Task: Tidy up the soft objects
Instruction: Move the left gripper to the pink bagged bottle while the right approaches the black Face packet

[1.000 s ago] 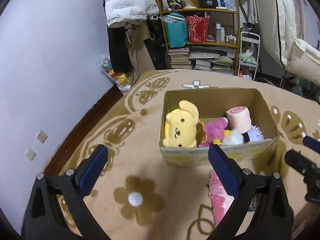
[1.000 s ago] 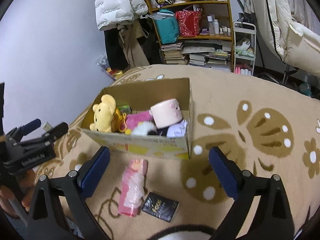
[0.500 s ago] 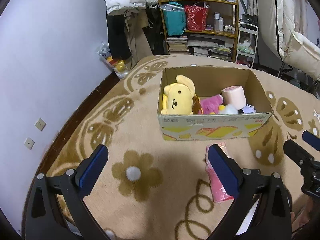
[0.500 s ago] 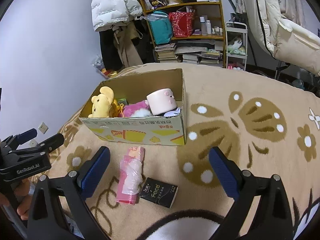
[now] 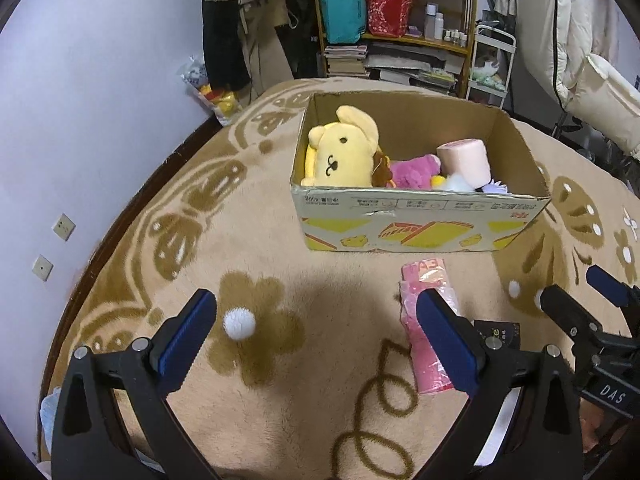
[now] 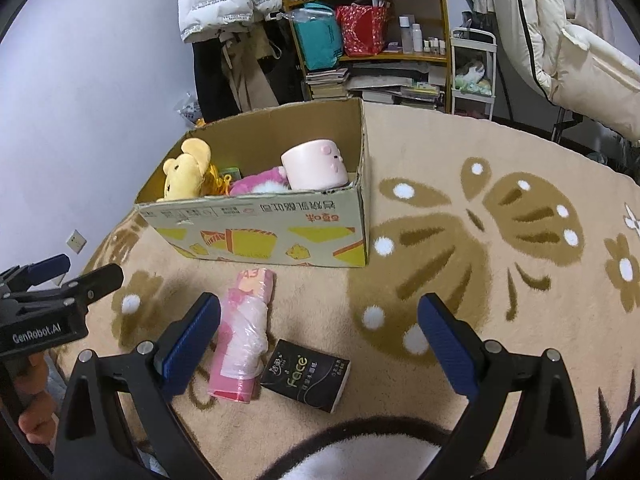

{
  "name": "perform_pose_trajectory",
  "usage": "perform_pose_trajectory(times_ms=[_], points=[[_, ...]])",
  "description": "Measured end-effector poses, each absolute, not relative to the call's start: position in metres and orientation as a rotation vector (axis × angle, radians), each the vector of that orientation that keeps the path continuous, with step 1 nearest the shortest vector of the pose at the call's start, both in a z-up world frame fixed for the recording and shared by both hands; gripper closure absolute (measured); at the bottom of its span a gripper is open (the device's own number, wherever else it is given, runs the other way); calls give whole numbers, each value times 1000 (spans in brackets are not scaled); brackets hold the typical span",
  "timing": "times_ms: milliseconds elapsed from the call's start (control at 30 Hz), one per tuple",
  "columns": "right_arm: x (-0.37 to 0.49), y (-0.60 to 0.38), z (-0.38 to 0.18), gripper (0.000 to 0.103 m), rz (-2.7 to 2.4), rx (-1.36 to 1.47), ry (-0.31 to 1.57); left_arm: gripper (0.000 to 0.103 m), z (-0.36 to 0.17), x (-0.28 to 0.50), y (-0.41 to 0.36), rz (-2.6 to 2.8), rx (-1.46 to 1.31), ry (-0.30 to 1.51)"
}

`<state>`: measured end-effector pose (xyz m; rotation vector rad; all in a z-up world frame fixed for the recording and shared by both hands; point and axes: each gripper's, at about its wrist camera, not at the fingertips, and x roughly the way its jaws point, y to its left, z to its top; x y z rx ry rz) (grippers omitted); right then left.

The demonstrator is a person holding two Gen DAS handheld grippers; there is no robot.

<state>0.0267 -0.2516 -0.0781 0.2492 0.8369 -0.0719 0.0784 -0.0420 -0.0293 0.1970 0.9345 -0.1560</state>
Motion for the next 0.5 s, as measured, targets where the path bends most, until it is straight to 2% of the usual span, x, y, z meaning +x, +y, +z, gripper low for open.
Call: perform_pose_trajectory(times_ms=[500], points=[[38,-251,-104,0,-68,234,929,4,-58,96,-48,-175,235,1017]])
